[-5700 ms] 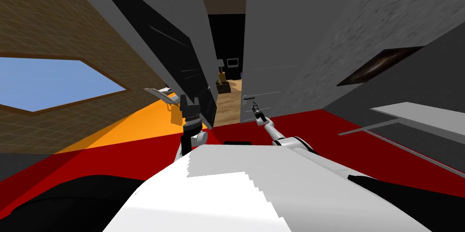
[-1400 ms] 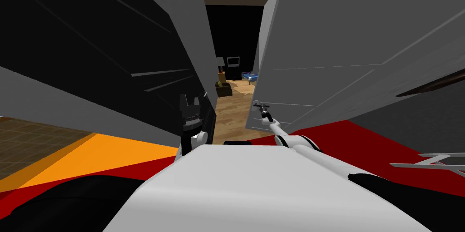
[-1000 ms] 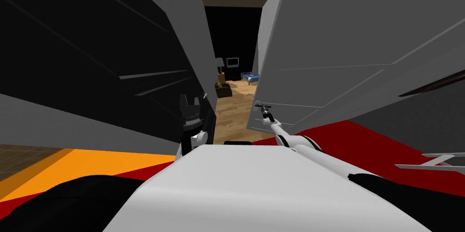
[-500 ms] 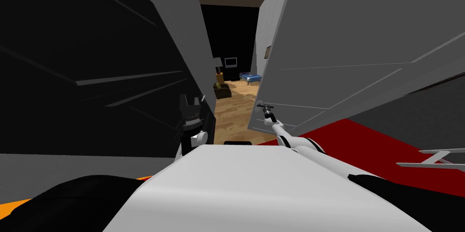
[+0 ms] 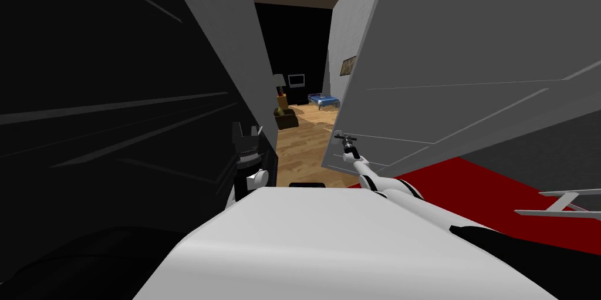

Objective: Push the door open

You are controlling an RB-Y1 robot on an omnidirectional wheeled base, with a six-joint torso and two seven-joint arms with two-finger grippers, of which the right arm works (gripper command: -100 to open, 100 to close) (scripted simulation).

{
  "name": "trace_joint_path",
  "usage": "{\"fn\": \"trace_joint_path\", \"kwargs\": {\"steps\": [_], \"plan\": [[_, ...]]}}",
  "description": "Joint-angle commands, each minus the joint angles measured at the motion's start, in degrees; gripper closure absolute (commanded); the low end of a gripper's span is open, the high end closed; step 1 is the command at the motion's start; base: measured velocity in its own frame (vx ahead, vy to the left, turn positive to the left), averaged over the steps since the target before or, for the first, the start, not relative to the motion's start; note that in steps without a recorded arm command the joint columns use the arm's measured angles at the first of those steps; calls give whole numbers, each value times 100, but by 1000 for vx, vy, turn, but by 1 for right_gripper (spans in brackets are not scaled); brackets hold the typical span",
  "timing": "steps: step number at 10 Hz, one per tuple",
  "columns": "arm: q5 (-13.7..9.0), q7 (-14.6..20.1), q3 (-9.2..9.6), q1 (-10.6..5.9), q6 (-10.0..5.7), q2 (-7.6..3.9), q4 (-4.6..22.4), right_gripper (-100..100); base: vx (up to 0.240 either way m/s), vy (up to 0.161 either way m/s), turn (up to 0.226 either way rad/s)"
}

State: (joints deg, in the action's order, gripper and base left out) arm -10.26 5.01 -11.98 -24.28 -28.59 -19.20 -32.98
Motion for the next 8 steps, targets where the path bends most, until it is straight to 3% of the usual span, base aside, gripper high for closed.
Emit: {"fn": "trace_joint_path", "kwargs": {"steps": [1, 8], "plan": [[-26, -25, -67, 15, -8, -28, 20, 100, 119, 12, -43], [-128, -126, -333, 77, -41, -139, 101, 100, 166, 22, -39]]}}
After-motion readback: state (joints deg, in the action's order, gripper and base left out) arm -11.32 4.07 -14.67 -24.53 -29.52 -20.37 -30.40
